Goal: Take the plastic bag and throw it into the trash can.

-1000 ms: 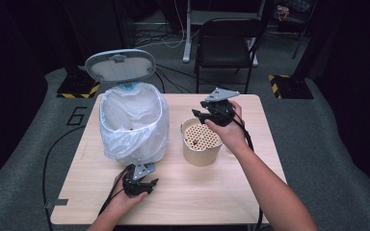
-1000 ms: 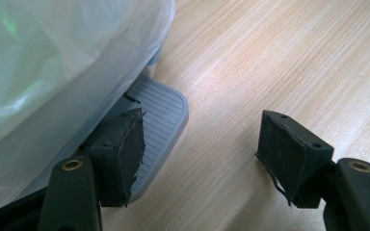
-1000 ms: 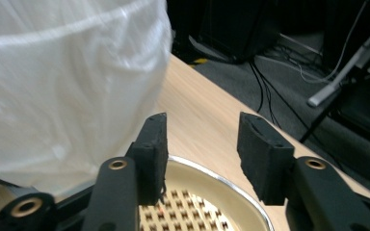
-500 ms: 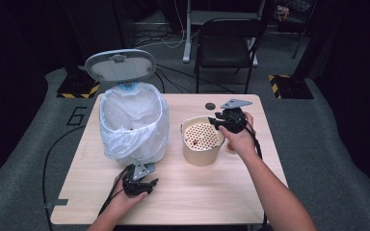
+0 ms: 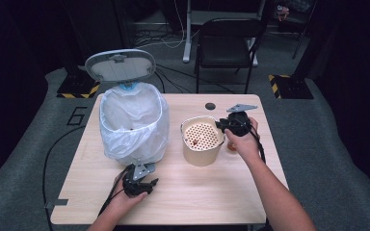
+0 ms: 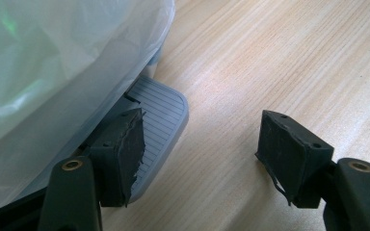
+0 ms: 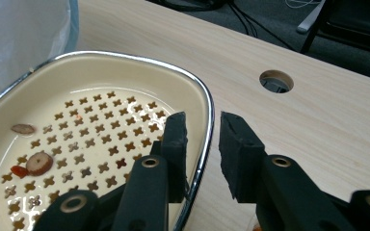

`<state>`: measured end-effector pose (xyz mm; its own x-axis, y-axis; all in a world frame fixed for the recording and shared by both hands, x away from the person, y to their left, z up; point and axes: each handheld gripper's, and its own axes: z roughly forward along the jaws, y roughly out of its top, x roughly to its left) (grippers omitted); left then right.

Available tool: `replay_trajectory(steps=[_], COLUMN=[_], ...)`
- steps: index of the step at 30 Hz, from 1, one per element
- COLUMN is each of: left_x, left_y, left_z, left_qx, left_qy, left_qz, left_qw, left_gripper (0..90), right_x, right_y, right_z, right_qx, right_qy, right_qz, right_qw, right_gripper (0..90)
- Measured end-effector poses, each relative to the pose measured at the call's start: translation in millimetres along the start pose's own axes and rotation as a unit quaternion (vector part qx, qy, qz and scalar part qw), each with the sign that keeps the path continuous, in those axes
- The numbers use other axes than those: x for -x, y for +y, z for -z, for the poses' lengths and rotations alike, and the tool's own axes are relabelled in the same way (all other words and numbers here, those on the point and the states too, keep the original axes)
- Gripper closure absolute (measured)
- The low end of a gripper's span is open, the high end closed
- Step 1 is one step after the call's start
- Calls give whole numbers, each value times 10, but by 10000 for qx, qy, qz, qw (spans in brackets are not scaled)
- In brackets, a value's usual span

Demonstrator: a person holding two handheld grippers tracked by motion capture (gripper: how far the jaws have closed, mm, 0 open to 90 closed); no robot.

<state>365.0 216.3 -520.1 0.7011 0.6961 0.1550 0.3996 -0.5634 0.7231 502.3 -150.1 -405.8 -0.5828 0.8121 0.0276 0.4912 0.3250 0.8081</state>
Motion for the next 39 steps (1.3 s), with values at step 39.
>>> replay_trajectory(steps=[39], left_x=[6], left_y=[-3], left_z=[-3], left_qx=[27], left_qy=[-1], left_qz=[71], left_qw=[10000], left_gripper=[334], right_x=[-425], right_y=[-401], right_z=[319], right_qx=[-4], right_qy=[610], right_qz=[173], right_qw=[9980], right_gripper=[814])
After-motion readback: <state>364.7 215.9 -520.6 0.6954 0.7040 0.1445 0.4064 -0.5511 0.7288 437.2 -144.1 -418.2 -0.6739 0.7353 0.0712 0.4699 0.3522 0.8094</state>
